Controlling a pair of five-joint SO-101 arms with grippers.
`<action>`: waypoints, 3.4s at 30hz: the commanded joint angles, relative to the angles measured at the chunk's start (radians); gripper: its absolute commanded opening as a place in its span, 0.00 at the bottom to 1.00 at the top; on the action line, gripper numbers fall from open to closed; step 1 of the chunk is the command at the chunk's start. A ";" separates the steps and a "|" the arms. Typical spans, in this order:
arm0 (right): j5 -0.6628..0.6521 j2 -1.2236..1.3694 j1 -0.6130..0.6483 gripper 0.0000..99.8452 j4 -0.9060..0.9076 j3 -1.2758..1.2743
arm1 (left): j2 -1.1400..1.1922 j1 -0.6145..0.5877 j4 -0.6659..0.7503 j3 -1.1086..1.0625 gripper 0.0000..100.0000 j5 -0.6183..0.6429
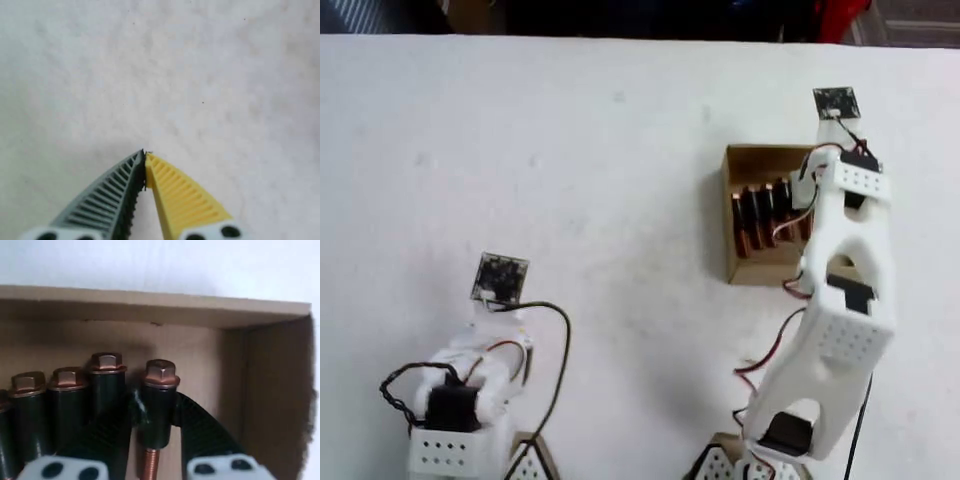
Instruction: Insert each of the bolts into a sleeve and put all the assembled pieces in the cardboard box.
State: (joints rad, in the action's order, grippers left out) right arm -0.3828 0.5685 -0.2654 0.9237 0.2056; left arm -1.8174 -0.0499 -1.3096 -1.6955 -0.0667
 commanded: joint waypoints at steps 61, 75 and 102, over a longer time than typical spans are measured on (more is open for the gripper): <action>0.192 -0.320 0.255 0.02 0.811 1.455 | -0.004 -0.008 0.028 0.002 0.02 0.008; 0.192 -0.661 0.283 0.02 0.811 1.453 | -0.004 -0.008 0.028 0.002 0.02 0.006; 0.193 -1.082 0.283 0.02 0.809 1.045 | -0.004 -0.008 0.028 0.002 0.02 0.006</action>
State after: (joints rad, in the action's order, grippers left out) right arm -0.1987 -0.4657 0.0077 1.7062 1.3334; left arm -1.8174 -0.0499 -1.3096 -1.6955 -0.0667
